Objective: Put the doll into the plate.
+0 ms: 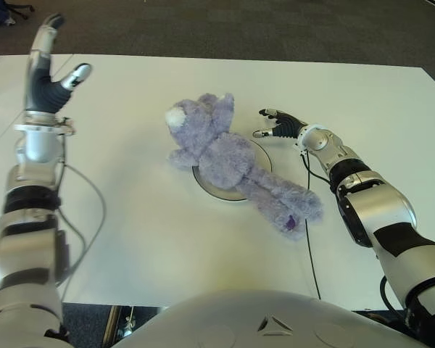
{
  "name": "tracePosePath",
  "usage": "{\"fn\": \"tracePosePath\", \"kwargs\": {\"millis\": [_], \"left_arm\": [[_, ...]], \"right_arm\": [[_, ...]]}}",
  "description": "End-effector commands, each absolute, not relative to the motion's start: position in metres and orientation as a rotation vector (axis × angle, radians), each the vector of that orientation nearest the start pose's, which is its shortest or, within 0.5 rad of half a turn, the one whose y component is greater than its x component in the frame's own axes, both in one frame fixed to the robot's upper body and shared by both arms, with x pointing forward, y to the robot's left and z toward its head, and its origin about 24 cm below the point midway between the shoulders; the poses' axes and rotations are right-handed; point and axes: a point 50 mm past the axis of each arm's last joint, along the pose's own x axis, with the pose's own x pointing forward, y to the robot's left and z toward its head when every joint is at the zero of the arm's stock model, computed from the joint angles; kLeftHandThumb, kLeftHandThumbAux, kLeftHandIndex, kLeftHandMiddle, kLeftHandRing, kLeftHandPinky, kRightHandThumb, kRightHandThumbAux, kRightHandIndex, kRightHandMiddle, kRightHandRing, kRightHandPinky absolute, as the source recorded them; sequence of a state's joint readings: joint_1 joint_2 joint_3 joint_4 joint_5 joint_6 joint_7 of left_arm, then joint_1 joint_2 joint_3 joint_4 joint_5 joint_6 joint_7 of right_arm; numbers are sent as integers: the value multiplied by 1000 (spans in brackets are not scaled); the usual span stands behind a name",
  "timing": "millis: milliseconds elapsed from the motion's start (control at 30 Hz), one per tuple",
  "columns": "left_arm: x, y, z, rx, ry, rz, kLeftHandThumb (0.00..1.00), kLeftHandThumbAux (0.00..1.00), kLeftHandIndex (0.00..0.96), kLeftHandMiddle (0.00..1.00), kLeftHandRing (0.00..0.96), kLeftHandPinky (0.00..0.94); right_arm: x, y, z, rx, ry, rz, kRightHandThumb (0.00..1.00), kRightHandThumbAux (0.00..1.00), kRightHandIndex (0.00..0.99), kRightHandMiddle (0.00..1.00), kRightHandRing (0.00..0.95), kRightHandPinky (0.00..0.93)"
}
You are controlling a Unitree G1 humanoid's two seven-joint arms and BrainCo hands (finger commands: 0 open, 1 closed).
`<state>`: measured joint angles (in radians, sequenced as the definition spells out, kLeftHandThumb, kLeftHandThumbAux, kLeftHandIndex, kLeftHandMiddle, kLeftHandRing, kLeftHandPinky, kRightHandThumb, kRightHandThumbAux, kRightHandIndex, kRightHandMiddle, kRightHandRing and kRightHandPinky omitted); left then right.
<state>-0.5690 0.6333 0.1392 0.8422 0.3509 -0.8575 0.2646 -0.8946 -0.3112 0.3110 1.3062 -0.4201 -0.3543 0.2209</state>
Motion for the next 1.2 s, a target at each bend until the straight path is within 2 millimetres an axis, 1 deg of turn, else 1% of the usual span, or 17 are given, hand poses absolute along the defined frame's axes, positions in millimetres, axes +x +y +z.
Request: {"fn": "tracePosePath", "kwargs": {"millis": [33,100,133,200,267,433,467,500,533,567,600,633,767,933,967,1067,1200], "left_arm": [[328,256,145,662,-722,191,60,218,0,0,0,0],[325,258,136,629,-704,192,53,220,0,0,0,0],[325,255,129,610,-684,187,53,220,0,0,0,0],[324,252,121,591,-666,180,48,228,0,0,0,0],[329,241,108,553,-609,165,41,247,0,0,0,0],[339,219,94,521,-538,141,10,297,0,0,0,0],[340,216,91,518,-525,139,2,325,0,0,0,0],[341,211,87,510,-499,136,1,330,0,0,0,0],[343,207,84,505,-481,134,0,375,0,0,0,0],[347,199,77,487,-421,128,0,386,0,0,0,0],[349,193,72,475,-378,122,0,426,0,0,0,0],[352,186,65,456,-316,110,0,433,0,0,0,0],[358,171,52,401,-168,51,0,466,0,0,0,0],[357,158,36,341,-44,8,0,462,0,0,0,0],[355,155,30,327,-8,3,0,462,0,0,0,0],[350,148,16,280,83,-2,0,471,0,0,0,0],[347,145,8,233,136,4,0,470,0,0,0,0]], "right_arm": [[347,-157,0,-874,378,620,96,488,0,0,0,0],[346,-158,-1,-868,373,612,93,479,0,0,0,0],[346,-158,-1,-866,368,605,93,479,0,0,0,0],[346,-159,-1,-864,363,599,88,468,0,0,0,0],[345,-160,-2,-857,354,587,83,458,0,0,0,0],[342,-162,-3,-782,305,525,75,459,1,0,0,0],[342,-162,-3,-764,297,513,75,465,8,0,0,0],[341,-162,-3,-739,290,503,74,466,9,0,0,0],[341,-162,-3,-723,285,496,76,472,14,0,0,0],[341,-162,-3,-686,276,481,76,473,16,0,0,0],[340,-162,-3,-660,270,471,79,481,21,0,0,0],[339,-162,-3,-619,263,457,80,482,21,0,0,0],[338,-162,-4,-479,247,409,93,509,14,1,0,0],[338,-161,-4,-323,241,353,106,541,0,0,0,0],[339,-158,-3,-276,234,338,107,542,0,0,0,0],[341,-154,-2,-146,225,276,80,603,0,0,0,0],[341,-154,-3,-52,237,215,46,637,0,2,0,0]]}}
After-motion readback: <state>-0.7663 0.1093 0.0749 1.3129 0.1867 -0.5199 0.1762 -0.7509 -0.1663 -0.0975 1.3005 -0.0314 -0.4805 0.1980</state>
